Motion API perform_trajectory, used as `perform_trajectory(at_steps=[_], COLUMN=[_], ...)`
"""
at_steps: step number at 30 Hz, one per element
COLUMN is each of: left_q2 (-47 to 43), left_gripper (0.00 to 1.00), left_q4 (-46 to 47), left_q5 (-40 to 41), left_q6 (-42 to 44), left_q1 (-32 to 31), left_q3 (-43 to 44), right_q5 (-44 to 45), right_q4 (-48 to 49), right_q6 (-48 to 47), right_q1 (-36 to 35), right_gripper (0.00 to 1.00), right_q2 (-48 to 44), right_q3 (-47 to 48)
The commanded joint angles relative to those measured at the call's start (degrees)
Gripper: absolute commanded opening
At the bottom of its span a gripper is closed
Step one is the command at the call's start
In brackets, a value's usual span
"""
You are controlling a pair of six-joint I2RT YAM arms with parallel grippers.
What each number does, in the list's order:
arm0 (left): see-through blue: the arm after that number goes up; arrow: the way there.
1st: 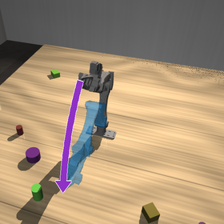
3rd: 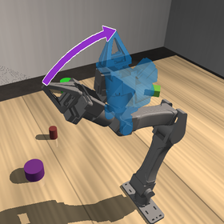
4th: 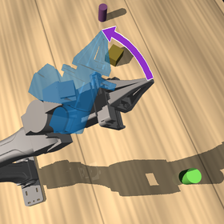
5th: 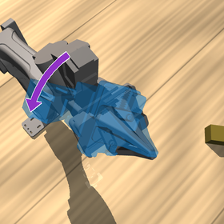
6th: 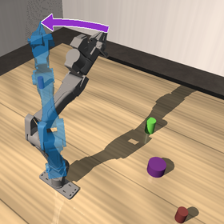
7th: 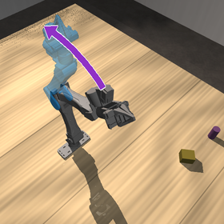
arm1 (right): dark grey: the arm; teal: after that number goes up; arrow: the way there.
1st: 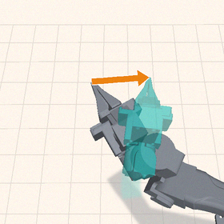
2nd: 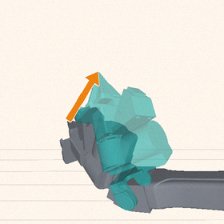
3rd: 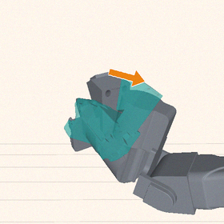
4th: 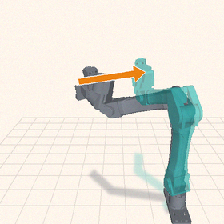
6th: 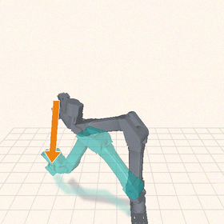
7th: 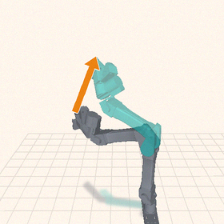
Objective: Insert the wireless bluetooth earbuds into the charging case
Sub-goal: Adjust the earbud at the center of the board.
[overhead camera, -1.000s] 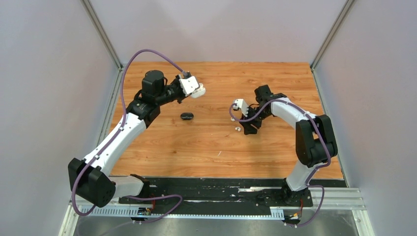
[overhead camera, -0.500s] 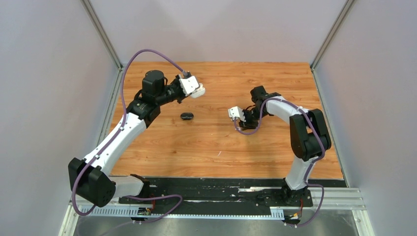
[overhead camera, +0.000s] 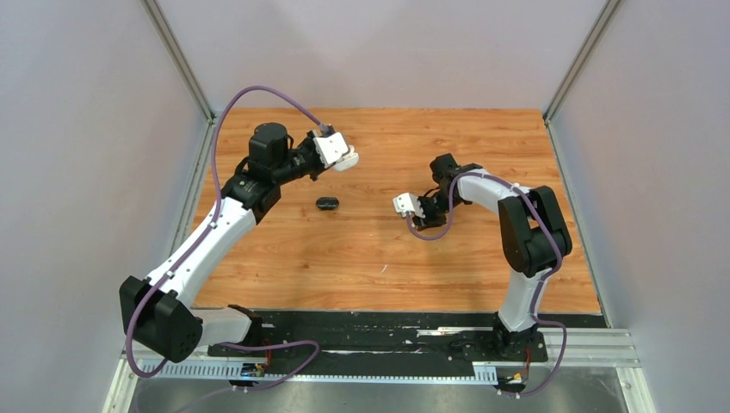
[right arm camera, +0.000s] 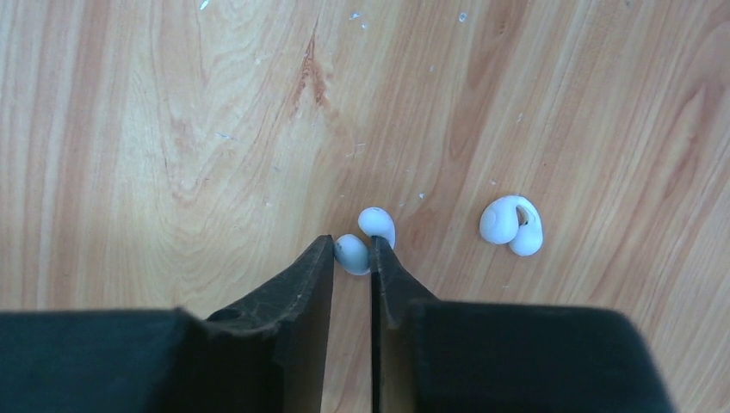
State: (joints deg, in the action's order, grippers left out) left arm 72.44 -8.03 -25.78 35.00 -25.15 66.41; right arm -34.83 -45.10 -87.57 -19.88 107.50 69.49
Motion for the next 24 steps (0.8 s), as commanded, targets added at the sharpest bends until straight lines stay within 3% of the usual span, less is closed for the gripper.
perform_trajectory(at_steps=[1,6,11,13,18,24], left_q2=[-0.3,-0.6,-0.5,-0.3,0.4,1.3], left_gripper=[0.0,0.0,0.0,0.0,0.0,0.0], left_q4=[1.1,0.9,1.8,2.8,3.3,-0.8], left_q5=[-0.2,0.0,-0.6,-0.9,-1.6,-2.0], left_q6=[-0.5,-0.1,-0.6,-1.2,-2.4,-1.7], left_q1=[-0.3,-0.3,-0.3,-0.3,-0.3,-0.3], left_q3=[1.8,1.7,1.2,0.7,0.8,3.4], right_q5=[-0.5,-2.7,-15.6,-21.0,-36.4,-40.9], right_q4=[-0.7,-6.0,-30.5,-35.8,-38.1,-37.2], right_q6=[-1.1,7.1,23.7,30.9,41.8,43.7], right_q1=[-0.8,-0.8,1.2,3.3,13.2,13.4], right_gripper=[0.12,0.0,0.0,0.0,0.02,0.04], right_q2=[1.6,-0.4,5.7,9.6,17.4,19.7], right_q3=[1.5,6.4,21.2,24.2,23.9,19.7])
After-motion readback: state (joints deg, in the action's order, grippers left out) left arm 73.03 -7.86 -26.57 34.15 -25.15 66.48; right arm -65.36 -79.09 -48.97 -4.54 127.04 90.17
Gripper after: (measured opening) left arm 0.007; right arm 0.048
